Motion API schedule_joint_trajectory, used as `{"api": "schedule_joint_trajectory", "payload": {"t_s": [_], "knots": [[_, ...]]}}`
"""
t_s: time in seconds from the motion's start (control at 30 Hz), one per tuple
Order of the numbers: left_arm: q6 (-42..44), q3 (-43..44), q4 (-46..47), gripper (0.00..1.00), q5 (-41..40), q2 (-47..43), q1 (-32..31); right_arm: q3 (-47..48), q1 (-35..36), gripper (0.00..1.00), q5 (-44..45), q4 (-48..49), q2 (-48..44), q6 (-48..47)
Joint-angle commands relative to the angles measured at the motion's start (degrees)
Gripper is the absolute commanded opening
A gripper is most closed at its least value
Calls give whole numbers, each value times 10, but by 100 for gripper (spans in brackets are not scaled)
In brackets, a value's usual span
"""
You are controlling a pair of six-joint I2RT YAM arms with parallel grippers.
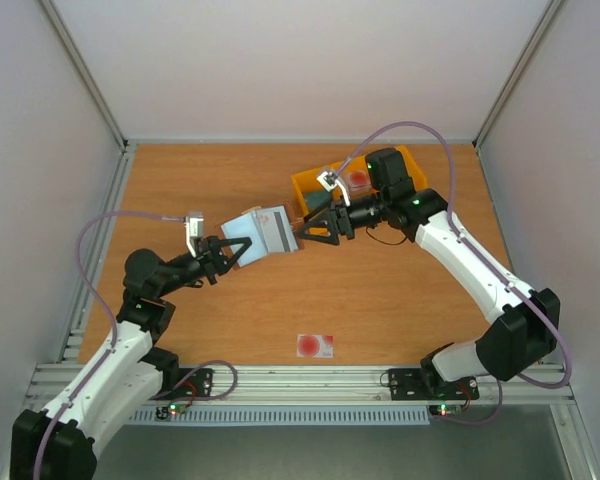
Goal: Take the credit cards out of the card holder
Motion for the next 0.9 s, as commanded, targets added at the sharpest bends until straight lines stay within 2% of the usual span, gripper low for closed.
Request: {"api": "schedule_joint_trajectory", "payload": {"t_s": [0.0,0.07,0.2,0.27,0.4,0.57,0.63,0.77,0.87], "knots": [[17,25,-7,0,-25,-1,-3,14,4,80,-23,-73,-35,-84],[34,27,-13,0,-21,-5,-3,28,4,76,19,-96,-36,-84],[64,25,-20,0,-26,-3,-4,27,42,65,100,-56,-32,-46],[61,25,-18,0,-26,-4,-4,26,60,55,137,-46,-31,-50],[61,27,-12,0,-8,-8,-4,23,62,40,138,-25,-24,-37],[58,26,-11,0,-5,-12,-4,34,62,27,132,-35,-11,-39],[55,23,-8,0,-2,-14,-5,32,61,17,129,-36,-17,-48],[78,18,-4,0,9,-14,-12,41,61,12,127,-40,-21,-52],[95,12,14,0,24,-12,-14,48,61,20,114,-75,-21,-86]]}}
